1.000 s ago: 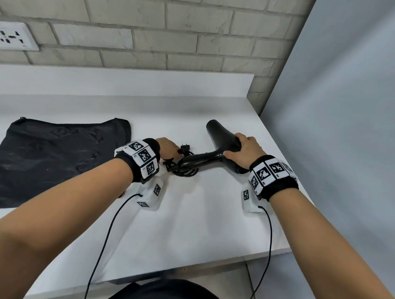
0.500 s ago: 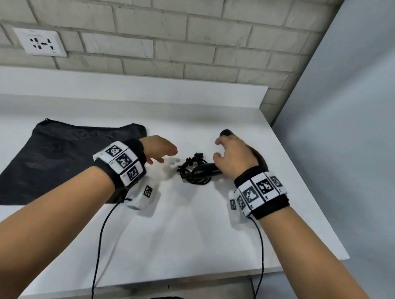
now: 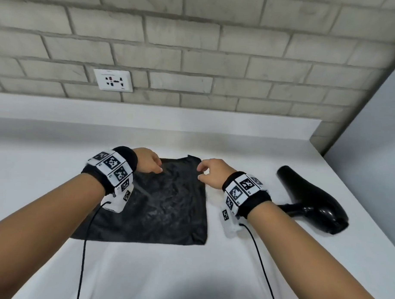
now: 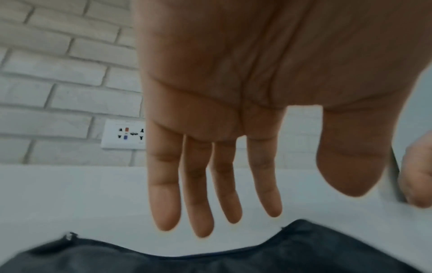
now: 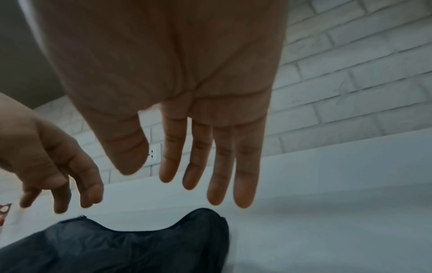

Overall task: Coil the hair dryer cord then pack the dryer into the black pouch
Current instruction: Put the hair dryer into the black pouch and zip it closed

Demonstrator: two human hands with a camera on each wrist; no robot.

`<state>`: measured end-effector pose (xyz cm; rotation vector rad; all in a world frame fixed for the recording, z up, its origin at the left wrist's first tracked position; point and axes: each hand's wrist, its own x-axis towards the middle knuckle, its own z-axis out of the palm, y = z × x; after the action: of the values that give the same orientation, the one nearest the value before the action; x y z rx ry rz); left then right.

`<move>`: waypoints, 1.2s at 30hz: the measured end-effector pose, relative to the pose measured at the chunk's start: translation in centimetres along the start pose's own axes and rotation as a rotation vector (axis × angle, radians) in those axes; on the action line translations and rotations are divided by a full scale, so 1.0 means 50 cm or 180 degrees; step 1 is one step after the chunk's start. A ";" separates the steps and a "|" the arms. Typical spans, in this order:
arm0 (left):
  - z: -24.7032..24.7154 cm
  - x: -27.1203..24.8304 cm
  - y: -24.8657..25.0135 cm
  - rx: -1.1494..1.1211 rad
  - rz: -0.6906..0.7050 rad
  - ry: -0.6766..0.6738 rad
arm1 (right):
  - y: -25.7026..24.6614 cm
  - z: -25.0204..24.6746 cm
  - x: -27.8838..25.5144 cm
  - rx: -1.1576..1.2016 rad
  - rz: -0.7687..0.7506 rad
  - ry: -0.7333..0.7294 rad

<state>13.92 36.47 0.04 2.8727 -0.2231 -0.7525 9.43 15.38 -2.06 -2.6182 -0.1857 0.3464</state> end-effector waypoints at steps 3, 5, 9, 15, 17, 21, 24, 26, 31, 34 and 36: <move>-0.008 0.051 -0.049 0.0559 -0.0063 0.0094 | -0.020 0.019 0.059 -0.0114 0.0065 -0.0111; -0.004 0.086 -0.082 0.0866 -0.0105 0.0086 | -0.031 0.035 0.090 -0.0150 0.0152 -0.0172; 0.003 0.131 -0.129 0.1042 -0.0272 -0.0180 | -0.043 0.061 0.136 -0.0386 0.0343 -0.0348; 0.003 0.150 -0.163 0.1386 -0.0213 -0.0399 | -0.047 0.083 0.160 -0.0523 0.0577 -0.0584; 0.002 0.147 -0.170 0.1281 -0.0053 -0.0329 | -0.048 0.089 0.152 -0.0752 0.0581 -0.0570; -0.006 0.112 -0.174 0.0464 0.0669 0.0305 | -0.036 0.090 0.136 -0.0676 0.0617 -0.0399; -0.008 0.086 -0.182 -0.0353 0.1306 0.0702 | -0.024 0.080 0.124 -0.0302 0.0705 0.0224; -0.011 0.060 -0.174 -0.0760 0.1680 0.1059 | -0.022 0.067 0.108 -0.0067 0.0972 0.0468; -0.024 0.015 -0.130 -0.0660 0.2205 0.2050 | -0.032 0.048 0.071 0.0518 0.1704 0.0379; -0.029 -0.007 -0.101 -0.0419 0.2044 0.2483 | -0.046 0.040 0.057 0.1649 0.1784 0.0520; -0.028 -0.025 -0.093 -0.0235 0.2048 0.2386 | -0.041 0.033 0.055 0.2626 0.1680 0.0867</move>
<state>14.02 41.39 0.92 2.5308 -0.9012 0.4079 11.47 18.44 -3.02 -1.8194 0.6218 0.1749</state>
